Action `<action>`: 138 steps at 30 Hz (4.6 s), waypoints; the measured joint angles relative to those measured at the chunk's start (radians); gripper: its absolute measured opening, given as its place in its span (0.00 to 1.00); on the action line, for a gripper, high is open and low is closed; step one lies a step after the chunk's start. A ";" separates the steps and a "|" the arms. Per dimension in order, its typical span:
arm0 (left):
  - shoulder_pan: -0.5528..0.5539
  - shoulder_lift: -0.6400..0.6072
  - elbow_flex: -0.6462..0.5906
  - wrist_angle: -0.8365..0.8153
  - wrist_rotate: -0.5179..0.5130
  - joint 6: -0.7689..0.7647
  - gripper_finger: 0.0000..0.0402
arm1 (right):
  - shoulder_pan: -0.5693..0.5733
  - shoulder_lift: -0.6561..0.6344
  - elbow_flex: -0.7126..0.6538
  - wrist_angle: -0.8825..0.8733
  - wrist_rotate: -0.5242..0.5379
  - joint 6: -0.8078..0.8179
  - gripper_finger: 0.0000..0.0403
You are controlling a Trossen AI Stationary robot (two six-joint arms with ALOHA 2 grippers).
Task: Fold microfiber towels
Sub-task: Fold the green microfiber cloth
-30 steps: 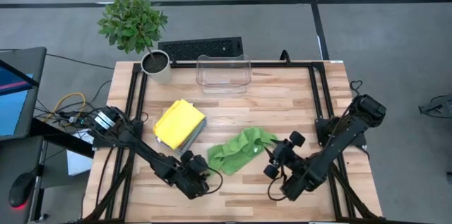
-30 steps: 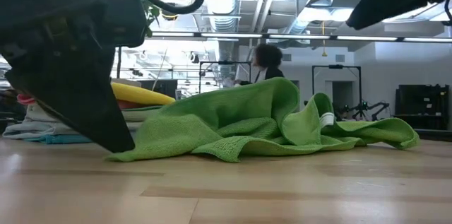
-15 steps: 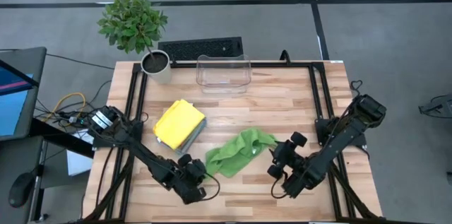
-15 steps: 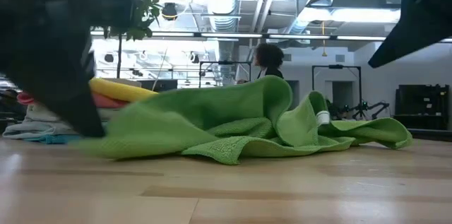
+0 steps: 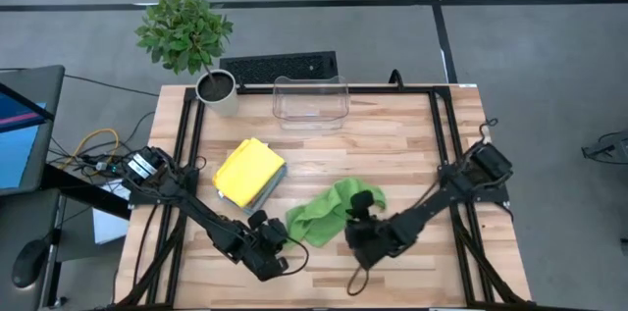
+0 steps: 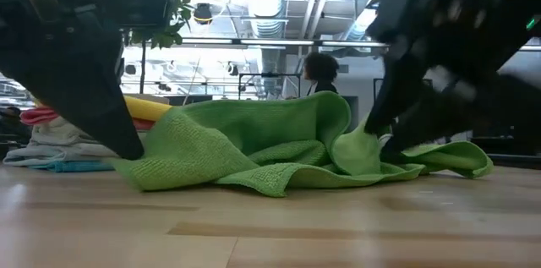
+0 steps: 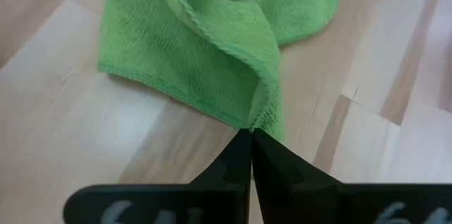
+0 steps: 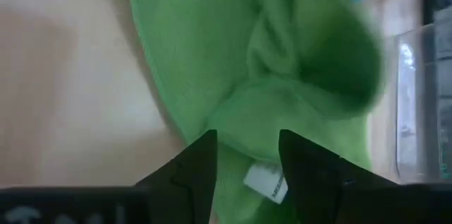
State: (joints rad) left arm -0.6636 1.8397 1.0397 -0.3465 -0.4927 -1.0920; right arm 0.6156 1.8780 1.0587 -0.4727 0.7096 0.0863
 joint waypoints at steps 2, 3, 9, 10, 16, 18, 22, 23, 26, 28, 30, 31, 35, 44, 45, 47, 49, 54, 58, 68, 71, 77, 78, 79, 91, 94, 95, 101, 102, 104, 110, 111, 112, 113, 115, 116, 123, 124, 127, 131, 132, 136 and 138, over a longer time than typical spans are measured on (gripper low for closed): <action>0.000 0.000 0.000 -0.003 0.002 0.000 0.00 | -0.014 0.036 0.027 -0.045 -0.004 -0.061 0.43; 0.000 0.000 0.000 -0.003 0.005 0.000 0.00 | -0.018 0.054 0.045 -0.050 -0.001 -0.086 0.43; -0.001 0.000 0.000 -0.007 0.015 0.008 0.00 | -0.007 0.093 0.086 -0.139 -0.014 -0.219 0.41; -0.001 0.000 0.000 -0.008 0.014 0.008 0.00 | -0.005 0.093 0.086 -0.138 -0.019 -0.235 0.41; -0.001 0.000 0.000 -0.008 0.009 0.015 0.00 | -0.018 0.092 0.087 -0.163 -0.018 -0.271 0.41; -0.001 0.000 0.000 -0.006 0.008 0.016 0.00 | -0.033 0.092 0.086 -0.157 -0.016 -0.294 0.41; -0.001 0.000 0.000 -0.004 0.008 0.016 0.00 | -0.069 0.092 0.087 -0.144 -0.015 -0.306 0.41; -0.001 0.000 0.000 -0.004 0.007 0.016 0.00 | -0.077 0.092 0.087 -0.145 -0.015 -0.306 0.41; -0.001 0.000 0.000 -0.004 0.007 0.016 0.00 | -0.098 0.092 0.087 -0.151 -0.046 -0.317 0.41; -0.001 0.000 0.000 -0.004 0.007 0.019 0.00 | -0.104 0.092 0.087 -0.137 -0.047 -0.323 0.37; -0.001 0.000 0.000 -0.004 0.009 0.019 0.00 | -0.100 0.092 0.087 -0.125 -0.025 -0.323 0.28; -0.001 0.000 0.000 -0.004 0.012 0.019 0.00 | -0.094 0.092 0.093 -0.131 -0.024 -0.323 0.21; -0.001 -0.001 0.000 -0.003 0.033 0.015 0.00 | -0.053 0.083 0.161 -0.168 -0.018 -0.248 0.04; -0.008 -0.001 0.252 -0.394 0.034 0.119 0.00 | 0.110 -0.151 0.288 -0.528 0.230 0.312 0.02; -0.011 -0.001 0.305 -0.472 0.013 0.141 0.00 | 0.127 -0.185 0.288 -0.565 0.257 0.402 0.02; -0.011 -0.001 0.413 -0.642 -0.053 0.177 0.00 | 0.156 -0.253 0.288 -0.637 0.308 0.558 0.02; -0.011 -0.002 0.519 -0.797 -0.139 0.208 0.00 | 0.185 -0.309 0.289 -0.691 0.364 0.679 0.02; 0.018 -0.003 0.748 -1.208 -0.413 0.241 0.00 | 0.200 -0.403 0.289 -0.901 0.430 0.892 0.02; 0.108 -0.043 0.795 -1.179 -0.531 0.414 0.00 | 0.148 -0.436 0.288 -1.094 0.461 1.058 0.02; 0.429 -0.058 0.788 -1.225 -0.631 0.634 0.00 | -0.054 -0.520 0.113 -1.097 0.519 1.049 0.02; 0.476 -0.058 0.788 -1.226 -0.599 0.649 0.00 | -0.059 -0.521 0.078 -1.098 0.524 1.065 0.02; 0.439 -0.057 0.753 -1.209 -0.444 0.561 0.00 | 0.046 -0.517 0.036 -1.062 0.453 1.121 0.02; 0.420 -0.056 0.734 -1.205 -0.417 0.530 0.00 | 0.075 -0.518 0.018 -1.025 0.427 1.122 0.02; 0.396 -0.055 0.713 -1.202 -0.385 0.499 0.00 | 0.107 -0.516 -0.001 -0.981 0.397 1.125 0.02; 0.061 -0.053 0.370 -0.707 0.028 0.331 0.00 | 0.494 -0.498 -0.182 -0.252 0.227 1.277 0.02; 0.005 -0.053 0.350 -0.623 0.081 0.308 0.00 | 0.529 -0.437 -0.195 -0.114 0.202 1.279 0.02; -0.008 -0.053 0.350 -0.602 0.092 0.303 0.00 | 0.533 -0.411 -0.195 -0.081 0.194 1.293 0.02; -0.011 -0.054 0.353 -0.570 0.068 0.334 0.00 | 0.534 -0.251 -0.194 -0.069 0.156 1.553 0.03; 0.001 -0.054 0.353 -0.570 0.067 0.345 0.00 | 0.534 -0.229 -0.187 -0.076 0.156 1.574 0.03; 0.029 -0.054 0.353 -0.571 0.063 0.378 0.00 | 0.537 -0.201 -0.160 -0.103 0.155 1.606 0.03; 0.120 -0.054 0.353 -0.578 0.057 0.509 0.00 | 0.558 -0.190 -0.025 -0.369 0.152 1.680 0.02; 0.138 -0.054 0.353 -0.577 0.051 0.530 0.00 | 0.563 -0.190 -0.001 -0.435 0.148 1.708 0.02; 0.152 -0.054 0.353 -0.578 0.040 0.550 0.00 | 0.569 -0.190 0.021 -0.507 0.133 1.743 0.02; 0.166 -0.054 0.353 -0.578 0.025 0.570 0.00 | 0.573 -0.190 0.039 -0.575 0.107 1.784 0.03; 0.194 -0.054 0.353 -0.579 -0.006 0.611 0.00 | 0.576 -0.189 0.052 -0.658 0.027 1.860 0.03; 0.207 -0.054 0.353 -0.578 -0.020 0.624 0.00 | 0.576 -0.189 0.052 -0.682 -0.012 1.884 0.03; 0.282 -0.055 0.322 -0.507 0.003 0.686 0.00 | 0.573 -0.188 0.024 -0.649 -0.059 1.906 0.03; 0.287 -0.055 0.314 -0.498 0.016 0.691 0.00 | 0.573 -0.188 0.022 -0.642 -0.059 1.906 0.03; 0.301 -0.055 0.285 -0.469 0.042 0.691 0.00 | 0.573 -0.188 0.017 -0.642 -0.073 1.906 0.03; 0.306 -0.055 0.272 -0.458 0.034 0.687 0.00 | 0.570 -0.188 0.016 -0.644 -0.109 1.906 0.03; 0.306 -0.056 0.267 -0.451 0.035 0.683 0.00 | 0.566 -0.188 0.016 -0.641 -0.110 1.907 0.04; 0.305 -0.056 0.243 -0.365 0.040 0.697 0.00 | 0.560 -0.188 0.016 -0.637 -0.121 1.921 0.05; 0.305 -0.056 0.233 -0.360 0.041 0.695 0.00 | 0.559 -0.188 0.016 -0.629 -0.121 1.922 0.05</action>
State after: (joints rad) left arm -0.3584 1.7840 1.2726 -0.7062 -0.4514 -0.3971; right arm 1.1748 1.6897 1.0752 -1.1015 0.5885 2.0087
